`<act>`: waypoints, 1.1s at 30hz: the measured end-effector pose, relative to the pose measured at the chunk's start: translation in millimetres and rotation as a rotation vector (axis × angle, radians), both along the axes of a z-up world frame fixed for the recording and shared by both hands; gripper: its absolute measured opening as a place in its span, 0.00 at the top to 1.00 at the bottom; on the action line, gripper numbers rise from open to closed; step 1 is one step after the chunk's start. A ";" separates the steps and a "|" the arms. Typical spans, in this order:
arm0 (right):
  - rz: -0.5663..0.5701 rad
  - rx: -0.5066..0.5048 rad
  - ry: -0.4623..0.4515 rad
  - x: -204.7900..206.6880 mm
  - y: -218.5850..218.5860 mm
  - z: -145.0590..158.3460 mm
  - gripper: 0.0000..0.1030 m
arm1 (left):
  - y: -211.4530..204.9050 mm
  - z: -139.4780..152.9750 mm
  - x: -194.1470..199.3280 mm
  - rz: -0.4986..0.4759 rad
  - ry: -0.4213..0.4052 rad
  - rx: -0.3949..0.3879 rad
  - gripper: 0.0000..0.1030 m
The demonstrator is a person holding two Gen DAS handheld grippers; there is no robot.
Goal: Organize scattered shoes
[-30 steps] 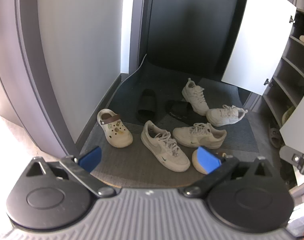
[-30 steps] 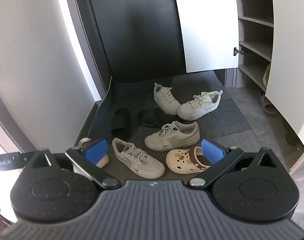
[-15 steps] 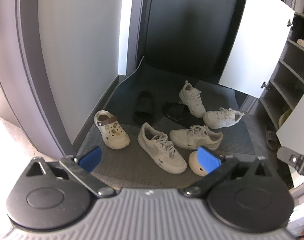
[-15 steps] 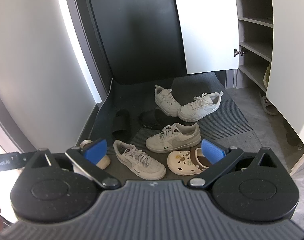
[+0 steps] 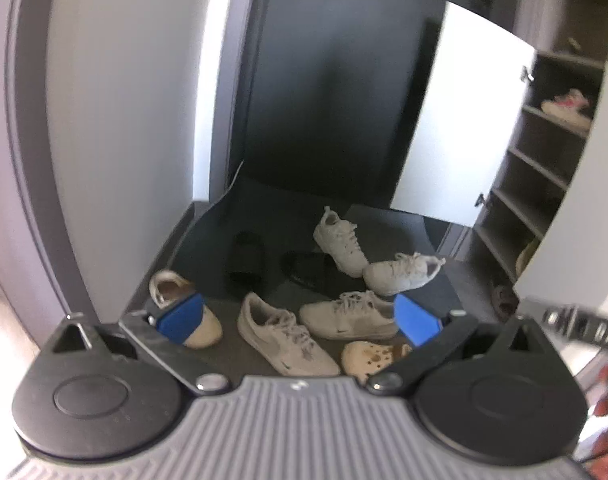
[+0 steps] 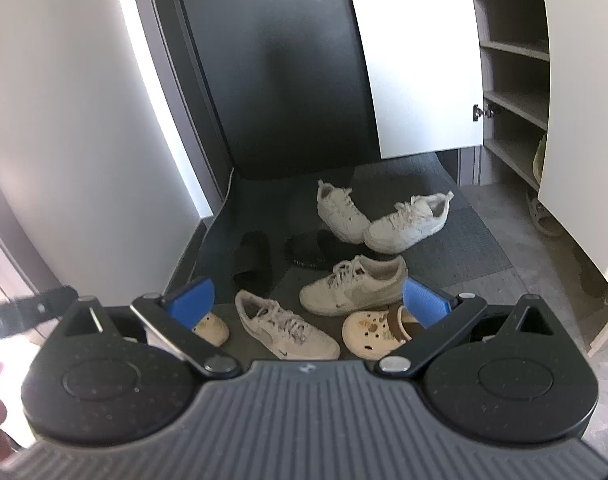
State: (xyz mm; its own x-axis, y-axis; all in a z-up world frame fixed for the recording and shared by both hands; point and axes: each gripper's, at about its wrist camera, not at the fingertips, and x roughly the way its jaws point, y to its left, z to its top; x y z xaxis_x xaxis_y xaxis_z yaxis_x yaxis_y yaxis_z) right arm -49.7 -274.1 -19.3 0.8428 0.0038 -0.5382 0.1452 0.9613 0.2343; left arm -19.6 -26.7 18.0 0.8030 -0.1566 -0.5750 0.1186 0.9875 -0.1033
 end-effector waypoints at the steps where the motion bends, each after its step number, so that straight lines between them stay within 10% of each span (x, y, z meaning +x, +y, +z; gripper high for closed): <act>1: -0.006 -0.003 -0.015 -1.8 0.4 1.5 0.00 | -0.5 -1.9 0.2 -0.006 0.006 0.004 0.00; 9: 0.019 0.000 -0.137 -6.2 -4.2 24.6 0.00 | -1.8 -16.7 26.8 -0.147 0.207 -0.025 0.00; 19: 0.090 -0.042 -0.158 40.3 -15.2 58.3 0.00 | 21.8 -11.8 96.1 -0.220 0.097 -0.032 0.00; 26: 0.136 -0.078 -0.179 114.4 -18.0 6.1 0.00 | 36.4 -66.4 160.1 -0.228 0.114 -0.068 0.00; 33: 0.246 -0.016 -0.164 182.1 0.1 -104.4 0.00 | 67.1 -196.8 262.3 -0.264 0.197 0.020 0.01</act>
